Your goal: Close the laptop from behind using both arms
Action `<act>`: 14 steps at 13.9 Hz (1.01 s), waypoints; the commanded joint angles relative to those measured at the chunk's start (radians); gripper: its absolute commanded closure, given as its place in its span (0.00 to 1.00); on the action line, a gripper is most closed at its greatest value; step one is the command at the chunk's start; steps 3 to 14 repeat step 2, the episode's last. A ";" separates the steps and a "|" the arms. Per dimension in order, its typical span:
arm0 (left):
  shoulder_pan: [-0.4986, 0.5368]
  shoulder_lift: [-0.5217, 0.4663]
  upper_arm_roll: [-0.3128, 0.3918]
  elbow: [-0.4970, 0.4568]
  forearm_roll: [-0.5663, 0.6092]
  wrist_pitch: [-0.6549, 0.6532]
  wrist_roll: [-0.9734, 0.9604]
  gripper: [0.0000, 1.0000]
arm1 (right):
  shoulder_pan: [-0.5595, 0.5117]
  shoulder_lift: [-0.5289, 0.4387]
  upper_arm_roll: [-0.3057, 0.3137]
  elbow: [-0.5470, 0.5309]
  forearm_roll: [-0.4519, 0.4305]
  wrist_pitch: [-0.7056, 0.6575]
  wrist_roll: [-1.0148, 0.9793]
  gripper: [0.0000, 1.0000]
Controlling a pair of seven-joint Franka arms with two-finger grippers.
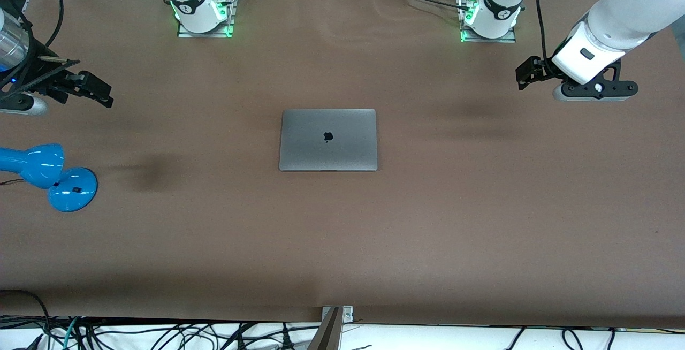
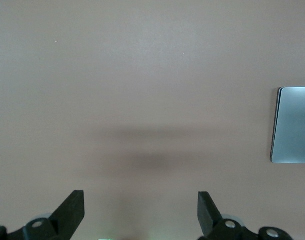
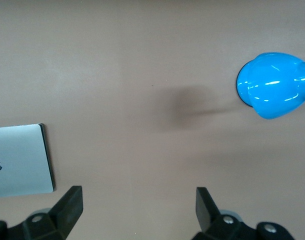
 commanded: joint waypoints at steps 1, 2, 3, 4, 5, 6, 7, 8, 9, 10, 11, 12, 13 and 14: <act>0.007 0.008 -0.005 0.018 -0.017 -0.015 0.019 0.00 | 0.009 -0.018 -0.009 -0.005 0.014 -0.011 0.006 0.00; 0.007 0.008 -0.005 0.018 -0.017 -0.015 0.019 0.00 | 0.009 -0.018 -0.009 -0.005 0.014 -0.011 0.006 0.00; 0.007 0.008 -0.005 0.018 -0.017 -0.015 0.019 0.00 | 0.009 -0.018 -0.009 -0.005 0.014 -0.011 0.006 0.00; 0.007 0.008 -0.005 0.018 -0.017 -0.015 0.019 0.00 | 0.009 -0.018 -0.009 -0.005 0.014 -0.011 0.006 0.00; 0.007 0.008 -0.005 0.018 -0.017 -0.015 0.019 0.00 | 0.009 -0.018 -0.009 -0.005 0.014 -0.011 0.006 0.00; 0.007 0.008 -0.005 0.018 -0.017 -0.015 0.019 0.00 | 0.009 -0.018 -0.009 -0.005 0.014 -0.011 0.006 0.00; 0.007 0.008 -0.005 0.018 -0.017 -0.015 0.019 0.00 | 0.009 -0.018 -0.009 -0.005 0.014 -0.011 0.006 0.00; 0.007 0.008 -0.005 0.018 -0.017 -0.015 0.019 0.00 | 0.009 -0.018 -0.009 -0.005 0.014 -0.011 0.006 0.00; 0.007 0.008 -0.005 0.018 -0.017 -0.015 0.019 0.00 | 0.009 -0.018 -0.009 -0.005 0.014 -0.011 0.006 0.00; 0.007 0.008 -0.005 0.018 -0.017 -0.015 0.019 0.00 | 0.009 -0.018 -0.009 -0.005 0.014 -0.011 0.006 0.00; 0.007 0.008 -0.005 0.018 -0.017 -0.015 0.019 0.00 | 0.009 -0.018 -0.009 -0.005 0.014 -0.011 0.006 0.00; 0.007 0.008 -0.005 0.018 -0.017 -0.015 0.019 0.00 | 0.009 -0.018 -0.009 -0.005 0.014 -0.011 0.006 0.00; 0.007 0.008 -0.005 0.018 -0.017 -0.015 0.019 0.00 | 0.009 -0.018 -0.009 -0.005 0.014 -0.011 0.006 0.00; 0.007 0.008 -0.005 0.018 -0.017 -0.015 0.019 0.00 | 0.009 -0.018 -0.009 -0.005 0.014 -0.011 0.006 0.00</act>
